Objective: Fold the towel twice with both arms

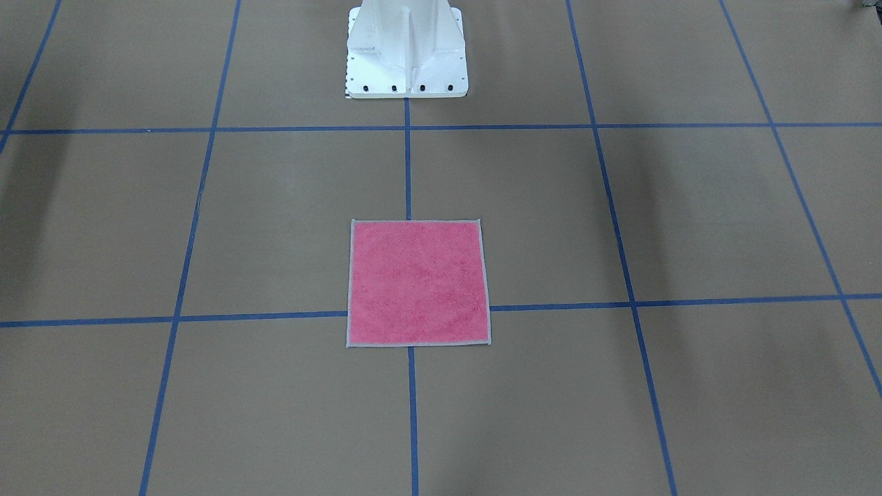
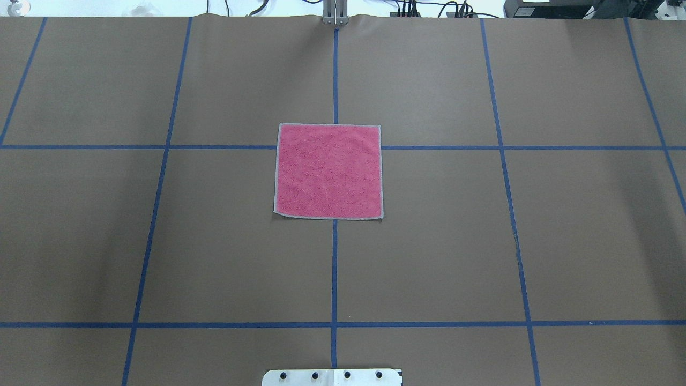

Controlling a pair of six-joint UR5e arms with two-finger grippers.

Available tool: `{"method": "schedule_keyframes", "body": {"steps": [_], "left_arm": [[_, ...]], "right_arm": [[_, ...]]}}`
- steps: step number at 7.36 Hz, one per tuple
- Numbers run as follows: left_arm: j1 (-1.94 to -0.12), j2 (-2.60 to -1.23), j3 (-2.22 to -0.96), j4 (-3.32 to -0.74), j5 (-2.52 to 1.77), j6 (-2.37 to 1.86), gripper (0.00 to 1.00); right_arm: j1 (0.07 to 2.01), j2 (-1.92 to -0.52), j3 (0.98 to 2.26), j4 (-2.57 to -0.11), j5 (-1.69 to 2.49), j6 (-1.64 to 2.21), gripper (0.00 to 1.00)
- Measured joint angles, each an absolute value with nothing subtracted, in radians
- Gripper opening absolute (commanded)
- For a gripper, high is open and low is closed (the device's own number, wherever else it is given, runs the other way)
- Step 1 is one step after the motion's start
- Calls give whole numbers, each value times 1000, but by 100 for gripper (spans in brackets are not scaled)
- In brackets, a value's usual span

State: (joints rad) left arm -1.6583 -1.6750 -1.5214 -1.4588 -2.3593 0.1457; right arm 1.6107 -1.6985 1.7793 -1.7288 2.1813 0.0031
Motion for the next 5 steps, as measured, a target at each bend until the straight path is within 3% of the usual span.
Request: {"method": "schedule_keyframes", "body": {"steps": [5], "left_arm": [[-1658, -1676, -1562, -1469, -2358, 150, 100]], "right_arm": [[1606, -1683, 1779, -1729, 2183, 8, 100]]}}
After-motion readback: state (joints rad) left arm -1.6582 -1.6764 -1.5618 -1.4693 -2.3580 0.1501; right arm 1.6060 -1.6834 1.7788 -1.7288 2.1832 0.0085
